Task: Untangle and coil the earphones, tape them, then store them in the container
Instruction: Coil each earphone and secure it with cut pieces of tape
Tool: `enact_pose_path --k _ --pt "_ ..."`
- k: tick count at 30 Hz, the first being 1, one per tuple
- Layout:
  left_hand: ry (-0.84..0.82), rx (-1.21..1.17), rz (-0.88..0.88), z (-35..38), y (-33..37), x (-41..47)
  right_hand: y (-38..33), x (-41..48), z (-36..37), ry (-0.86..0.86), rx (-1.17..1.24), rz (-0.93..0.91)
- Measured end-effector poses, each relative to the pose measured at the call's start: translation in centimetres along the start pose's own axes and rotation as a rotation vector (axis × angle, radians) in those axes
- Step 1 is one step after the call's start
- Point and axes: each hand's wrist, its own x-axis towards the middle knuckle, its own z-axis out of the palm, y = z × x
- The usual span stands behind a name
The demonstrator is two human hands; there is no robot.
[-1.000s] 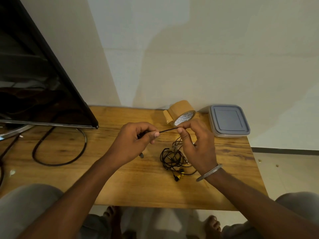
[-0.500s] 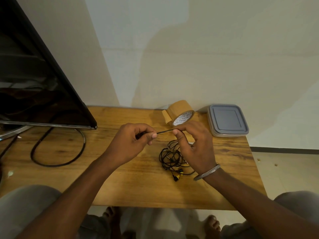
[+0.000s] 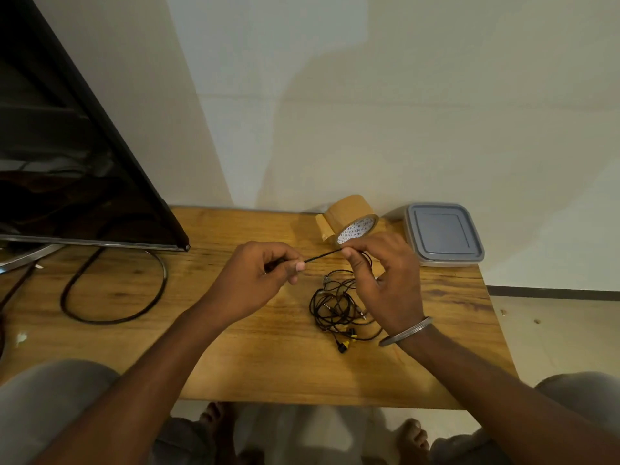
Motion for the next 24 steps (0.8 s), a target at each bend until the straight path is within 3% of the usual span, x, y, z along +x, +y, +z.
enact_pose_path --k 7,11,14,17,24 --pt "0.026 0.097 -0.072 -0.2 -0.5 0.1 0.2 -0.3 0.2 -0.062 -0.084 0.031" --pt "0.154 -0.119 -0.216 0.2 -0.3 0.2 -1.3 -0.4 0.0 -0.016 -0.197 -0.018" --pt "0.164 -0.325 -0.290 0.8 0.4 0.0 -2.9 -0.9 0.3 -0.158 -0.039 -0.054" --pt "0.037 -0.356 -0.264 1.5 0.6 -0.3 -3.1 -1.9 1.2 -0.311 0.155 0.115" --pt "-0.044 -0.329 -0.256 1.5 0.8 -0.2 -2.0 -1.6 1.9 -0.271 0.419 0.262"
